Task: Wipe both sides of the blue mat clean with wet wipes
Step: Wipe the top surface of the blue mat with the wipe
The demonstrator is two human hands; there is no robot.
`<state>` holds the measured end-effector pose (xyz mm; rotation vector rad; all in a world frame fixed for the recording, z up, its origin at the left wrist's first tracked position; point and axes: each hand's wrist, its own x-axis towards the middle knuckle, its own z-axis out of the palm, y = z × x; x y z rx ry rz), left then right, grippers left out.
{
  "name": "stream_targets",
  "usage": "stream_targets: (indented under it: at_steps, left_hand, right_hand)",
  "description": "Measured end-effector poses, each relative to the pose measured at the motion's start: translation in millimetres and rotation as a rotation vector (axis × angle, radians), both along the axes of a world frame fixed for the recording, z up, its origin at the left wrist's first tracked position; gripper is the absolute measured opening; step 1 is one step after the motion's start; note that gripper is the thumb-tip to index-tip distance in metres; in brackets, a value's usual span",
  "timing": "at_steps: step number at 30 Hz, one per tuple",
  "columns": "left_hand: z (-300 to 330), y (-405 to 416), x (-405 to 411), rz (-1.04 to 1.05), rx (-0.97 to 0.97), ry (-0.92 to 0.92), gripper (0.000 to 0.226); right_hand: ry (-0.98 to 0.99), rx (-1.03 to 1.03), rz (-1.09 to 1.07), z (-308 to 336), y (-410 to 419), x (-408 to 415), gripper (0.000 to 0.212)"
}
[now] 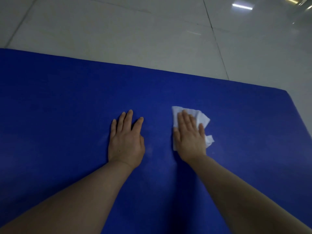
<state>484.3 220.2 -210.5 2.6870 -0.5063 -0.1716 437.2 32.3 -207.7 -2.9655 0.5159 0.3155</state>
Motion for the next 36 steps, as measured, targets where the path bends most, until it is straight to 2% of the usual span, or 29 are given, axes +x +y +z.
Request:
stream_targets:
  at_steps: [2,7,12,16,20,22,24,26,27,28,30,32,33,36]
  left_hand:
    - [-0.4,0.5,0.1,0.001,-0.007,-0.01,0.055]
    - [3.7,0.0,0.4,0.004,-0.041,0.002,0.059]
    - [-0.2,15.5,-9.2,-0.016,-0.138,-0.016,0.04]
    - [-4.9,43.0,-48.3,-0.02,0.011,-0.094,0.04]
    - [-10.1,46.6,-51.5,-0.046,0.11,-0.077,0.055]
    - [-10.2,44.7,-50.1,-0.053,0.111,-0.071,0.055]
    - [-10.9,44.5,-50.3,-0.047,0.114,-0.09,0.055]
    - [-11.8,44.6,-50.1,-0.047,0.121,-0.104,0.055]
    - [-12.0,44.2,-50.1,-0.049,0.12,-0.106,0.055]
    - [-11.7,43.7,-50.2,-0.049,0.119,-0.104,0.055]
    - [-10.3,43.7,-50.5,-0.047,0.125,-0.096,0.056]
    - [-9.1,43.6,-50.4,-0.046,0.134,-0.095,0.055]
    - [-8.5,43.2,-50.3,-0.048,0.136,-0.098,0.055]
    - [-8.9,43.2,-49.7,-0.05,0.13,-0.105,0.055]
  right_hand:
    - [0.042,-0.026,-0.086,1.4,11.0,2.9,0.061]
    - [-0.07,-0.018,0.373,-6.6,72.2,-20.1,0.059]
    - [-0.026,-0.005,0.371,-2.7,69.0,-17.2,0.06]
    - [-0.001,0.022,0.36,-0.9,69.2,-17.6,0.061]
    - [0.013,0.049,0.395,-0.2,63.4,-18.8,0.064]
    - [0.0,0.031,0.292,-0.1,41.3,-24.9,0.069]
    - [0.019,-0.013,0.028,0.7,11.2,-33.6,0.074]
    - [0.076,-0.032,-0.231,2.9,-4.9,-42.9,0.066]
    - [0.089,-0.037,-0.273,3.3,-1.0,-45.6,0.063]
    - [0.052,-0.054,-0.235,2.0,11.2,-48.8,0.061]
    - [-0.06,-0.043,-0.01,-1.1,46.4,-57.1,0.06]
    - [-0.077,-0.003,0.201,-6.3,62.0,-67.4,0.059]
    - [-0.085,-0.017,0.224,-7.5,54.8,-69.2,0.058]
    - [-0.087,-0.08,-0.074,-4.8,3.9,-70.4,0.059]
